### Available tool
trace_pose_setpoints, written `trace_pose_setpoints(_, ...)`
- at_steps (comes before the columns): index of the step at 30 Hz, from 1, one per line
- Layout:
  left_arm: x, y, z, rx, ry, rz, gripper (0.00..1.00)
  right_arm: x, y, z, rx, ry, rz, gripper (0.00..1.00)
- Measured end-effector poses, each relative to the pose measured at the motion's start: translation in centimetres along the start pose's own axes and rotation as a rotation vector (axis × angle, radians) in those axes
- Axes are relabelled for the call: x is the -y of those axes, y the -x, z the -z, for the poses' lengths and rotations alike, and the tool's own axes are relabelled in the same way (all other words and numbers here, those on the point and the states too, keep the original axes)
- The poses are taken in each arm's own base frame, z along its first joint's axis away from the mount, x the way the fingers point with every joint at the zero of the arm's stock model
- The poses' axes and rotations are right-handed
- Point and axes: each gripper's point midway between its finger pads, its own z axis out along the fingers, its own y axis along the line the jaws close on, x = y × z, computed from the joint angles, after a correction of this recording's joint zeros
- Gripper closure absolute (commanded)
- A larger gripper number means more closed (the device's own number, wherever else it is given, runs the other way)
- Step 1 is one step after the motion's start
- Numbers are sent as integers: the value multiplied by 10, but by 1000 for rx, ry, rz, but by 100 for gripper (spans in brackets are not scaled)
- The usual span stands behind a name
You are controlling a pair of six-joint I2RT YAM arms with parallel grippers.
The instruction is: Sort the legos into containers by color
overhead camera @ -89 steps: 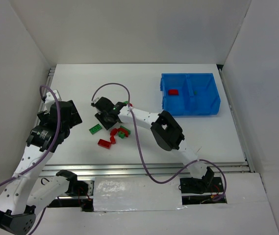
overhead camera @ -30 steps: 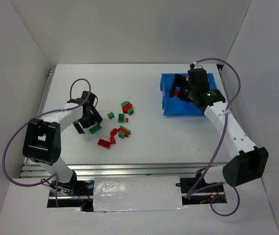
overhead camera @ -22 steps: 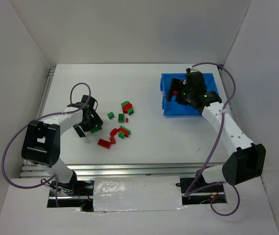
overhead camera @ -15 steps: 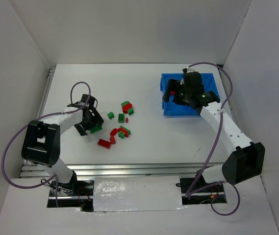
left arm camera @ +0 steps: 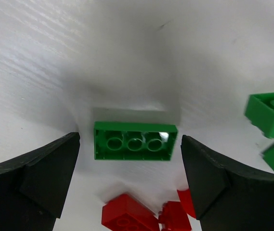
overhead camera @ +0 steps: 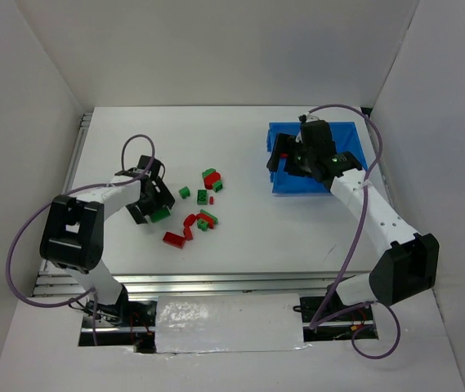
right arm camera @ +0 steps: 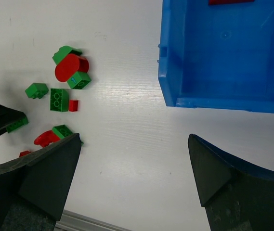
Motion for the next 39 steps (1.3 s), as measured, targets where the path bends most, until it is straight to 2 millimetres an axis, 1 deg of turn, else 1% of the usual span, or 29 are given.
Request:
trace_pose_setpoints(2, -6, -6, -7, -24, 33, -11, 3, 0, 0, 0, 0, 1, 0, 0)
trace_pose_setpoints(3, -7, -5, -7, -20, 39, -13, 5, 0, 0, 0, 1, 1, 1, 0)
trace_pose_setpoints(4, -7, -5, -7, -18, 41, -14, 11, 0, 0, 0, 1, 1, 0, 0)
trace_pose_setpoints(6, -9, -5, -7, -13, 49, -28, 19, -1, 1, 0, 4, 3, 1, 0)
trace_pose_setpoints(7, -10, -5, -8, -11, 56, -31, 36, -1, 2, -1, 7, 4, 1, 0)
trace_pose_setpoints(9, -10, -3, -9, -10, 62, -40, 44, -2, 3, -2, 14, 9, 1, 0)
trace_pose_setpoints(12, -9, -2, -10, -7, 67, -40, 51, -3, 1, -3, 14, 14, 1, 0)
trace_pose_setpoints(13, -9, -2, -10, -8, 67, -40, 60, -3, 0, -4, 10, 20, 2, 0)
trace_pose_setpoints(15, -9, -2, -10, -7, 67, -41, 71, -7, -4, -6, 4, 41, 1, 0)
trace_pose_setpoints(16, -9, -2, -9, -6, 66, -41, 82, -11, -7, -8, -2, 60, 1, 1)
trace_pose_setpoints(17, -8, -2, -9, -6, 65, -40, 86, -14, -10, -10, -6, 76, -2, 0)
trace_pose_setpoints(18, -8, -3, -8, -7, 63, -39, 95, -18, -16, -13, -11, 100, -3, 0)
trace_pose_setpoints(19, -7, -4, -7, -8, 58, -37, 100, -23, -21, -14, -15, 125, -5, 0)
trace_pose_setpoints(21, -6, -6, -2, -12, 47, -35, 100, -42, -40, -18, -28, 211, 0, 0)
trace_pose_setpoints(24, 5, -6, 23, 17, -2, -22, 100, -84, -84, -16, -59, 366, 20, 1)
trace_pose_setpoints(25, 13, -5, 38, 37, -34, -19, 100, -103, -101, -13, -71, 425, 31, 2)
trace_pose_setpoints(27, 33, -3, 68, 77, -114, -7, 100, -135, -130, -6, -90, 517, 53, 3)
trace_pose_setpoints(28, 45, -2, 85, 97, -166, -3, 100, -151, -142, -1, -94, 559, 61, 4)
trace_pose_setpoints(29, 58, 0, 104, 120, -225, 8, 100, -167, -149, 3, -95, 596, 66, 5)
trace_pose_setpoints(30, 68, 0, 119, 132, -273, 20, 100, -180, -152, 5, -79, 622, 61, 6)
trace_pose_setpoints(31, 78, -2, 136, 143, -322, 23, 100, -190, -148, 6, -47, 639, 45, 8)
trace_pose_setpoints(32, 85, -4, 149, 148, -363, 23, 100, -197, -150, 6, -37, 651, 38, 10)
trace_pose_setpoints(34, 98, -12, 173, 144, -436, 27, 100, -206, -141, 3, 13, 663, 2, 13)
trace_pose_setpoints(36, 104, -19, 186, 127, -479, 28, 100, -211, -128, 4, 74, 681, -27, 15)
trace_pose_setpoints(39, 107, -28, 196, 101, -511, 28, 100, -217, -112, 8, 149, 704, -61, 18)
